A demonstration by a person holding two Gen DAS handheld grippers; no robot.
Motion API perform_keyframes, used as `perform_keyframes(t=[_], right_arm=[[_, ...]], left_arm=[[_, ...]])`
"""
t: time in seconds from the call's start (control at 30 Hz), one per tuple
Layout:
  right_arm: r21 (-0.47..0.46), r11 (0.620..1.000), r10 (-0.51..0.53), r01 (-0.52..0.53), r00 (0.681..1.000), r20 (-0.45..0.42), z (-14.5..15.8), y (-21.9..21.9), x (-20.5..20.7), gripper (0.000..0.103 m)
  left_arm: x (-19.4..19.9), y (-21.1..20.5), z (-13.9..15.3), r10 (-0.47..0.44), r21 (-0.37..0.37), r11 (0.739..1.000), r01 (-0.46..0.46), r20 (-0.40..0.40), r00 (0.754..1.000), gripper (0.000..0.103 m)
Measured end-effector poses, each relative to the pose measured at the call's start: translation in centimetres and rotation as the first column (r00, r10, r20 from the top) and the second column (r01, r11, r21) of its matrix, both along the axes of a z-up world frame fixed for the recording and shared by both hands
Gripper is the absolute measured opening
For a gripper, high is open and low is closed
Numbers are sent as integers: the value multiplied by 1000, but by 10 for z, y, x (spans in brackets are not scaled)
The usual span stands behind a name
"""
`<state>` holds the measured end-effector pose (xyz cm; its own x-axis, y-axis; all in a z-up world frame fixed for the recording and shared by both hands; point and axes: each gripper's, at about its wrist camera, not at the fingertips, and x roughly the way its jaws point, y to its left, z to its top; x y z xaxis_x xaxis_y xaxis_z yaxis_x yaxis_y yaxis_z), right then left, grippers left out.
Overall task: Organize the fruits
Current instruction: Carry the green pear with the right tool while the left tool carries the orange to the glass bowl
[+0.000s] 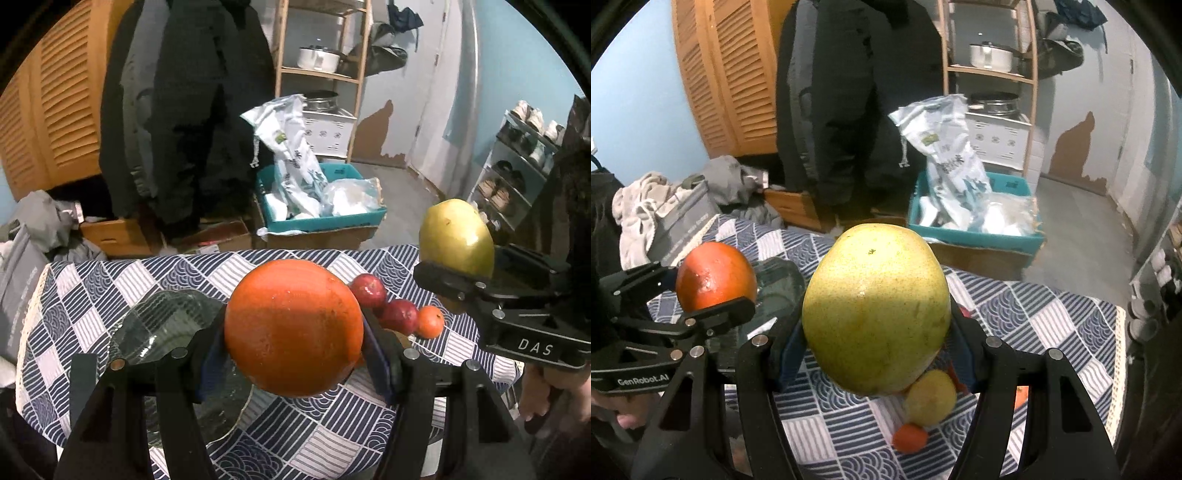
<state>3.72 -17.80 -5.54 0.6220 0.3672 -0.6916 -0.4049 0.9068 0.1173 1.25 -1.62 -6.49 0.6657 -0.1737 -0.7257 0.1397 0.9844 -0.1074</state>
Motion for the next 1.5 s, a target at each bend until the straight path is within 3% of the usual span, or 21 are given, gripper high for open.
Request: perform_keyframes(t=[0.77,1.5], right_arm=[[4,993,122,-122,990,-77,-21,92,31,66],[-56,964,240,-261,939,-247,-100,184,53,66]], left_arm=[[3,75,-18,159,-1,987,-159,-45,986,67],[9,145,-106,299,74,954,-290,-248,921,67]])
